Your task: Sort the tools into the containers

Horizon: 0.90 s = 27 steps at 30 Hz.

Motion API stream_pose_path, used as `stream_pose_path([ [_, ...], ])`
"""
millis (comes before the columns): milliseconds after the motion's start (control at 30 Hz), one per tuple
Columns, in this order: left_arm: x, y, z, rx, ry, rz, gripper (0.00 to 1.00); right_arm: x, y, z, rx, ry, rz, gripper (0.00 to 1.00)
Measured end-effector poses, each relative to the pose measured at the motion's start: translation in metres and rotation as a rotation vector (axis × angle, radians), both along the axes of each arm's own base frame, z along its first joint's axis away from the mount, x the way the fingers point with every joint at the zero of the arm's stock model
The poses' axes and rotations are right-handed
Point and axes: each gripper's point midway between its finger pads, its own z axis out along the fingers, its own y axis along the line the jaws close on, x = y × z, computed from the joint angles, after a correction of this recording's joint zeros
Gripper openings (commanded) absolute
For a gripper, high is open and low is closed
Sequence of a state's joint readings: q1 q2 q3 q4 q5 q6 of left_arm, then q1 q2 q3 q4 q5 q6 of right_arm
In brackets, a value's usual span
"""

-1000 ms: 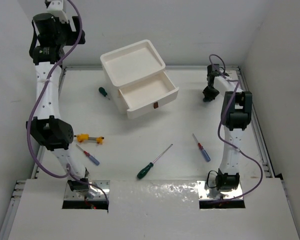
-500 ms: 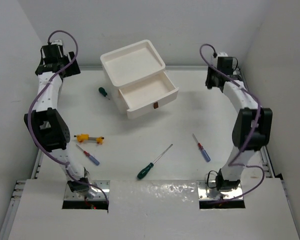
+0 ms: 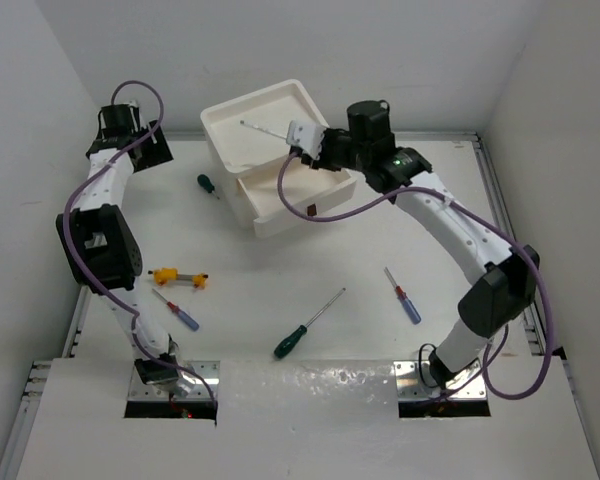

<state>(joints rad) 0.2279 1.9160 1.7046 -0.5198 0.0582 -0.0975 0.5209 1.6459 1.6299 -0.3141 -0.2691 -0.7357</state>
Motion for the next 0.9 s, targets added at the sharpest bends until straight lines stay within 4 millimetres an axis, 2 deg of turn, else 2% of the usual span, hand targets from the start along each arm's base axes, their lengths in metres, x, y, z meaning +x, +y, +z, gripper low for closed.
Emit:
stream_pose_path([
  [100, 0.003, -0.007, -0.017, -0.037, 0.029, -0.013, 0.7, 0.001, 0.008, -0.043, -0.149, 0.018, 0.073, 0.0],
  [200, 0.001, -0.012, -0.029, -0.058, 0.053, -0.026, 0.7, 0.004, 0.002, -0.081, -0.285, 0.041, 0.12, 0.0],
  [267, 0.001, -0.015, -0.032, -0.067, 0.059, -0.034, 0.7, 0.003, -0.002, -0.099, -0.362, 0.047, 0.159, 0.08],
  [300, 0.001, -0.017, -0.032, -0.07, 0.06, -0.039, 0.7, 0.003, -0.005, -0.104, -0.39, 0.047, 0.173, 0.18],
  [333, 0.001, -0.018, -0.032, -0.071, 0.061, -0.042, 0.7, 0.002, -0.006, -0.108, -0.414, 0.045, 0.186, 0.21],
  [367, 0.001, -0.021, -0.033, -0.072, 0.061, -0.047, 0.7, 0.002, -0.008, -0.109, -0.433, 0.041, 0.194, 0.25],
  [500, 0.004, -0.034, -0.04, -0.071, 0.073, -0.076, 0.72, 0.004, -0.007, -0.107, -0.459, 0.003, 0.213, 0.53],
  [533, 0.005, -0.039, -0.043, -0.07, 0.081, -0.085, 0.73, 0.005, -0.006, -0.105, -0.459, -0.008, 0.215, 0.66],
  [567, 0.006, -0.045, -0.047, -0.068, 0.09, -0.099, 0.74, 0.007, -0.005, -0.104, -0.457, -0.018, 0.215, 0.72],
  [633, 0.007, -0.058, -0.057, -0.066, 0.11, -0.125, 0.74, 0.011, -0.003, -0.099, -0.45, -0.045, 0.209, 0.99],
  [733, 0.009, -0.075, -0.079, -0.058, 0.152, -0.152, 0.74, 0.019, 0.002, -0.086, -0.412, -0.108, 0.186, 0.99],
  [900, 0.022, -0.089, -0.112, -0.023, 0.212, -0.16, 0.74, 0.016, 0.001, -0.078, -0.303, -0.142, 0.123, 0.99],
])
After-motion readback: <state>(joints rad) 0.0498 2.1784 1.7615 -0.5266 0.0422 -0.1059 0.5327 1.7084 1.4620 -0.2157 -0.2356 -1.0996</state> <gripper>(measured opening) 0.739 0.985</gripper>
